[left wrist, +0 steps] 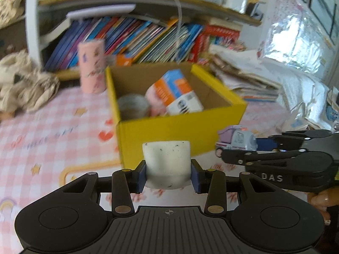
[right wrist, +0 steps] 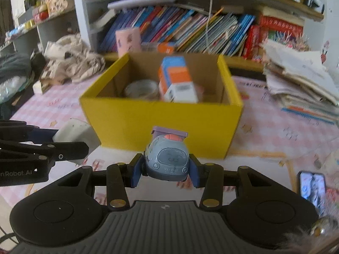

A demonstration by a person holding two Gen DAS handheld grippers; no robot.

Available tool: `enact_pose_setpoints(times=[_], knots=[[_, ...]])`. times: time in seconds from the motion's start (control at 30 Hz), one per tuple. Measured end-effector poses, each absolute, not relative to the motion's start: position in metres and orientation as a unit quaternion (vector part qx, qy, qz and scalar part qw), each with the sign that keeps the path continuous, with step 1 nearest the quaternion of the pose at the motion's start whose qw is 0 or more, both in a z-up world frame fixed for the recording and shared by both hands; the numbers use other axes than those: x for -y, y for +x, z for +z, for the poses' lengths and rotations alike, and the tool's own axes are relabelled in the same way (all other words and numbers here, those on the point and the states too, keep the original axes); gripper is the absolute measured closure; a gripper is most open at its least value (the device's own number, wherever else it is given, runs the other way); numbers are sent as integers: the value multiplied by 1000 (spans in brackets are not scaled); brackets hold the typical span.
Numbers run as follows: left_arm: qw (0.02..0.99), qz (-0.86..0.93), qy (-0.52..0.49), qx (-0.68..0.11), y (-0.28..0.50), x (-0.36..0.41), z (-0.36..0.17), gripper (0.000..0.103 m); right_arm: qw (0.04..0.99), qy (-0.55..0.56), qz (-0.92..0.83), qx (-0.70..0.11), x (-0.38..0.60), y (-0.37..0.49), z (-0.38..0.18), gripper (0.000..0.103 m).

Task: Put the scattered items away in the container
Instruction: 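Carry the grey toy car and white foam block toward the yellow box with both tools, then lower the car and foam block into the yellow box and open both grippers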

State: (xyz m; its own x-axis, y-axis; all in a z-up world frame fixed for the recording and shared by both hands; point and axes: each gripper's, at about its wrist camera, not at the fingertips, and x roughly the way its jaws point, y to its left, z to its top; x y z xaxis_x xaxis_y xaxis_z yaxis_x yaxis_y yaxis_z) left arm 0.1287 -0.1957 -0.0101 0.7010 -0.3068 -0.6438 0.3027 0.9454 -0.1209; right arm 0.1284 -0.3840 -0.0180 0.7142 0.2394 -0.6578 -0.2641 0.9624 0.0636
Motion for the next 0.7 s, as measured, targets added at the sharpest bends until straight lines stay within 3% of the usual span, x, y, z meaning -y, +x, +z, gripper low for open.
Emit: enact_pose_setpoints(times=[0.43,0.7], knots=[[945,-148,11,-291,178,223,30,64,948,0,173,-266,409,170,19,61],[936,-106,21,-335,224,220,9,65,935,-33,206,-286,391,216,2,61]])
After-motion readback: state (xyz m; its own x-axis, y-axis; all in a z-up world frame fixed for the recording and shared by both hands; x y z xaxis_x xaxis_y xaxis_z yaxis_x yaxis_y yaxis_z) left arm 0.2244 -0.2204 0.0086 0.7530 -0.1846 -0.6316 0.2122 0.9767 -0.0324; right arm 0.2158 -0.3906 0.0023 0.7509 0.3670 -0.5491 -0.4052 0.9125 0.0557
